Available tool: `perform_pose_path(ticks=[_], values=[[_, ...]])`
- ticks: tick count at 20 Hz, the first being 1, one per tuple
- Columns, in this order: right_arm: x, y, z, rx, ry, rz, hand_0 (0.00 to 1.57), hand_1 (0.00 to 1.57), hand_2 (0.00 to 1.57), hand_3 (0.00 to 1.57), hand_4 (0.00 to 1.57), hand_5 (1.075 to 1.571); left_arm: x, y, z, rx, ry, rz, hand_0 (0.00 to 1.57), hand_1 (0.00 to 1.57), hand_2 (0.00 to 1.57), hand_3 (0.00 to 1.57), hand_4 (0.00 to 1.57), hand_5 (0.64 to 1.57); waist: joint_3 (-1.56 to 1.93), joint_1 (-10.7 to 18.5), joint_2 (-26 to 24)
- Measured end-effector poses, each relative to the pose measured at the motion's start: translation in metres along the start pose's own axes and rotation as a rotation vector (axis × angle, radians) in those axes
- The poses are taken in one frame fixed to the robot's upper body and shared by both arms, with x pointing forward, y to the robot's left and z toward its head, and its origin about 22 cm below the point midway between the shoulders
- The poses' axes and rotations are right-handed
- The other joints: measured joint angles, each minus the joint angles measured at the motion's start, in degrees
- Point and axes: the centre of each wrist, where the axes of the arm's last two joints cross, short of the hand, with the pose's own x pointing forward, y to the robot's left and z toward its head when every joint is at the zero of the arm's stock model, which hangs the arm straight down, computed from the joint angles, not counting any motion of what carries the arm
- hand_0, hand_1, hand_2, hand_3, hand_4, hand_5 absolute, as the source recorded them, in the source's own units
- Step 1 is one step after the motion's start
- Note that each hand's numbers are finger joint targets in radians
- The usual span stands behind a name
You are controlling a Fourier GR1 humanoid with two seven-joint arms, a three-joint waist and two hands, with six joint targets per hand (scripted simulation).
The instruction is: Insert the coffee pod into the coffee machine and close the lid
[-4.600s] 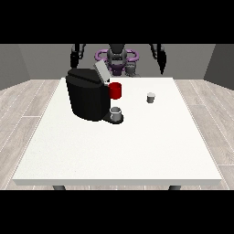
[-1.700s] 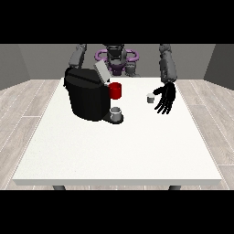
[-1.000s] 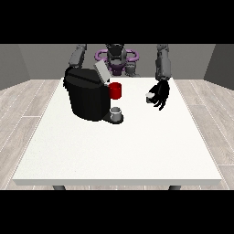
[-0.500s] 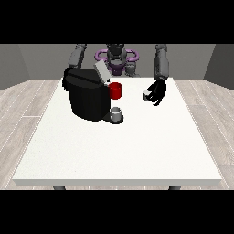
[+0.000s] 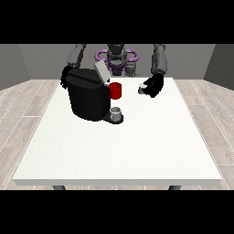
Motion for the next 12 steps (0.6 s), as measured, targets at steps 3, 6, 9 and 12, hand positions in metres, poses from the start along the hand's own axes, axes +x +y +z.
perform_pose_path(ticks=[3,6,9,12], values=[[-0.012,-0.004,0.006,-0.009,0.032,0.011,0.00,0.00,0.00,0.00,0.29,1.571,0.015,0.000,-0.007,-0.019,-0.028,0.012,1.42,1.42,1.41,1.33,0.57,1.571,-0.01,1.0,-1.6],[-0.015,-0.006,0.005,-0.002,0.040,0.018,0.00,0.00,0.00,0.00,0.23,1.571,0.025,0.012,-0.012,-0.017,-0.047,0.036,1.19,1.19,1.25,1.30,0.57,1.571,-0.01,1.4,-2.5],[-0.015,-0.001,0.003,0.014,0.042,0.030,0.00,0.00,0.00,0.00,0.25,1.571,0.043,0.023,-0.022,-0.009,-0.054,0.068,1.38,1.38,1.42,1.37,0.59,1.571,-0.02,1.0,-3.3],[-0.019,-0.003,0.005,0.015,0.046,0.033,0.00,0.00,0.00,0.00,0.25,1.571,0.053,0.028,-0.025,-0.014,-0.065,0.085,1.38,1.38,1.42,1.37,0.59,1.571,-0.03,1.4,-4.0]])
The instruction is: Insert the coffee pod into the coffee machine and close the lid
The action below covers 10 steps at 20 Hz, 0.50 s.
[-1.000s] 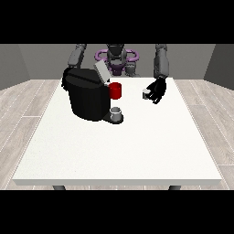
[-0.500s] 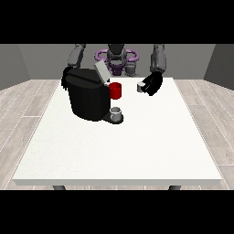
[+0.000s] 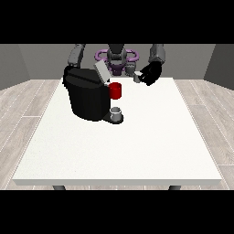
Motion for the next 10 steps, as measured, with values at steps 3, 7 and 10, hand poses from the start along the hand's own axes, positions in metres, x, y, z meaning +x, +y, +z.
perform_pose_path(ticks=[3,7,10], values=[[-0.004,0.001,0.004,-0.013,0.024,0.002,0.00,0.00,0.00,0.00,0.31,1.571,0.008,-0.003,-0.002,-0.034,0.000,0.004,1.46,1.46,1.47,1.42,0.63,1.571,0.01,0.2,-2.1],[-0.003,0.001,0.004,-0.008,0.022,0.011,0.00,0.00,0.00,0.00,0.23,1.571,0.029,-0.001,-0.009,-0.044,-0.012,-0.002,1.36,1.36,1.40,1.35,0.66,1.571,0.01,-0.2,-2.4],[-0.004,-0.007,0.006,0.006,0.017,0.013,0.00,0.00,0.00,0.00,0.20,1.571,0.044,0.007,-0.015,-0.017,-0.018,0.031,1.40,1.40,1.43,1.37,0.66,1.571,0.00,-1.1,-2.2]])
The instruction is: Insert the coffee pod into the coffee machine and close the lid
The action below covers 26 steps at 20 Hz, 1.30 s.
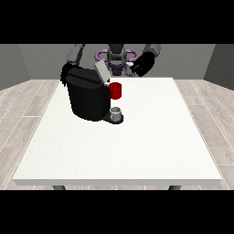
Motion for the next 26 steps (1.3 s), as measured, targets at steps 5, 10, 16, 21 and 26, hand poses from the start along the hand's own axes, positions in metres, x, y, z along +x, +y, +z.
perform_pose_path(ticks=[5,10,16,21,26], values=[[0.008,0.001,-0.008,0.013,-0.042,-0.017,0.00,0.00,0.00,0.00,0.21,1.571,0.026,0.027,-0.008,0.053,-0.025,0.014,1.51,1.51,1.47,1.13,0.63,1.571,0.01,-1.4,2.4],[0.025,0.006,-0.018,0.049,-0.104,-0.029,0.00,0.00,0.00,0.00,0.14,1.571,0.035,0.051,-0.011,0.129,-0.019,0.028,1.42,1.42,1.45,1.36,0.64,1.571,0.00,-4.4,6.0],[0.044,0.012,-0.028,0.136,-0.183,-0.022,0.00,0.00,0.00,0.00,0.00,1.571,0.037,0.090,-0.007,0.228,-0.024,0.044,1.39,1.39,1.44,1.41,0.61,1.571,-0.01,-7.1,10.8],[0.045,0.013,-0.034,0.182,-0.211,-0.035,0.00,0.00,0.00,0.00,0.18,1.571,0.057,0.108,-0.010,0.262,-0.042,0.064,1.45,1.45,1.48,1.40,0.60,1.571,0.01,-6.8,12.9],[0.052,0.011,-0.043,0.195,-0.240,-0.033,0.00,0.00,0.00,0.00,0.27,1.571,0.065,0.130,-0.006,0.289,-0.060,0.082,1.47,1.47,1.49,1.39,0.63,1.571,0.01,-7.2,15.3]])
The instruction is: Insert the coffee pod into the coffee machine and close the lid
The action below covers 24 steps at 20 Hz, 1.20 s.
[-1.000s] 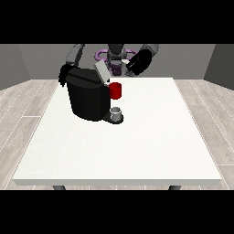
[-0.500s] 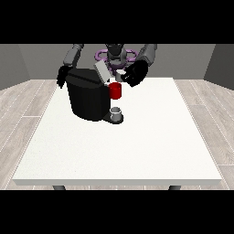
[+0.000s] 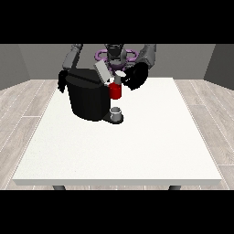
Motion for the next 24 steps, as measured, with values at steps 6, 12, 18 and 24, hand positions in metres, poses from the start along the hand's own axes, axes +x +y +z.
perform_pose_path(ticks=[6,12,18,24], values=[[0.002,-0.007,-0.007,0.004,-0.011,0.000,0.00,0.00,0.00,0.00,0.27,1.571,0.009,0.012,-0.002,0.014,-0.015,-0.042,1.49,1.49,1.51,1.44,0.70,1.571,0.04,-0.3,2.0],[0.007,-0.010,-0.020,0.000,-0.025,0.004,0.00,0.00,0.00,0.00,0.26,1.571,0.020,0.026,-0.002,0.045,-0.041,-0.070,1.49,1.49,1.48,1.37,0.63,1.571,0.05,-0.4,4.1],[0.006,-0.012,-0.025,0.000,-0.037,0.012,0.00,0.00,0.00,0.00,0.26,1.571,0.029,0.037,-0.002,0.078,-0.057,-0.091,1.40,1.40,1.44,1.40,0.63,1.571,0.02,-0.5,5.2],[-0.003,-0.011,-0.021,-0.019,-0.007,-0.006,0.00,0.00,0.00,0.00,0.32,1.571,0.023,0.017,-0.005,0.056,-0.083,-0.019,0.00,0.00,0.00,0.00,0.00,1.571,-0.01,0.4,3.8]])
